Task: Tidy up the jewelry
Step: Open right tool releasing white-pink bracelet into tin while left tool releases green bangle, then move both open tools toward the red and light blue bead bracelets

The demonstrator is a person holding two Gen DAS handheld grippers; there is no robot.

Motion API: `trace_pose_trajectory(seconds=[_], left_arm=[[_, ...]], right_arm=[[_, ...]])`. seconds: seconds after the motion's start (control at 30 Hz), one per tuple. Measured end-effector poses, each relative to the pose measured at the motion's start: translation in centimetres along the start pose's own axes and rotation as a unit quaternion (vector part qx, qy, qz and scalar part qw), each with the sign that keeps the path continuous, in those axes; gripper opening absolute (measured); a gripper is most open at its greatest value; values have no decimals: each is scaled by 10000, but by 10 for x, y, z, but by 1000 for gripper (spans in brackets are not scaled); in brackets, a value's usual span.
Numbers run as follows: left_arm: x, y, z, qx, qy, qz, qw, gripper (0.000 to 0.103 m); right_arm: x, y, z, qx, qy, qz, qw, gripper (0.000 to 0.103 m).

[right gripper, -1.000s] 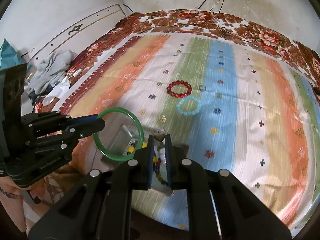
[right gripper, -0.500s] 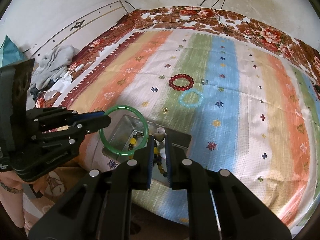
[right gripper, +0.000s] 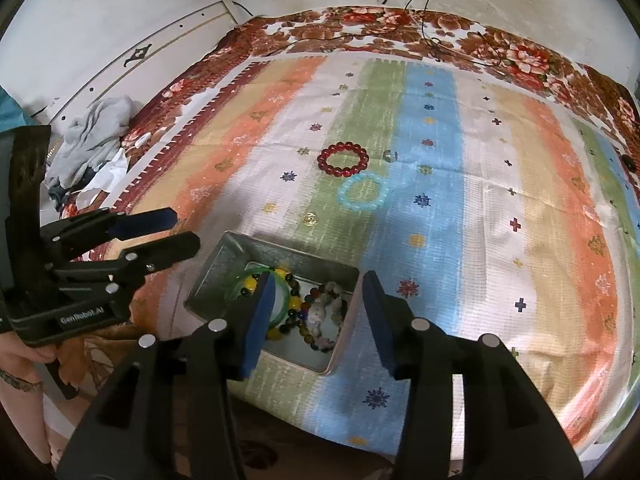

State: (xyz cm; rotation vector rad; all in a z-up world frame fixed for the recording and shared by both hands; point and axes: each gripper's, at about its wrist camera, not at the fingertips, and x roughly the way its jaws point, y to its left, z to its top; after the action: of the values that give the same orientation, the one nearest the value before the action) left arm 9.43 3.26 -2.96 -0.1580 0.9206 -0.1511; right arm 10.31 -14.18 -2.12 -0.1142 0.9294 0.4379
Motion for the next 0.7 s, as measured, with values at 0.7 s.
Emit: trace_pose_trajectory(seconds=[0.7], left_arm=[[20,18,35,70,-342,960,9948,63]], right_arm=[[27,-21,25,162,48,-372,9992,71]])
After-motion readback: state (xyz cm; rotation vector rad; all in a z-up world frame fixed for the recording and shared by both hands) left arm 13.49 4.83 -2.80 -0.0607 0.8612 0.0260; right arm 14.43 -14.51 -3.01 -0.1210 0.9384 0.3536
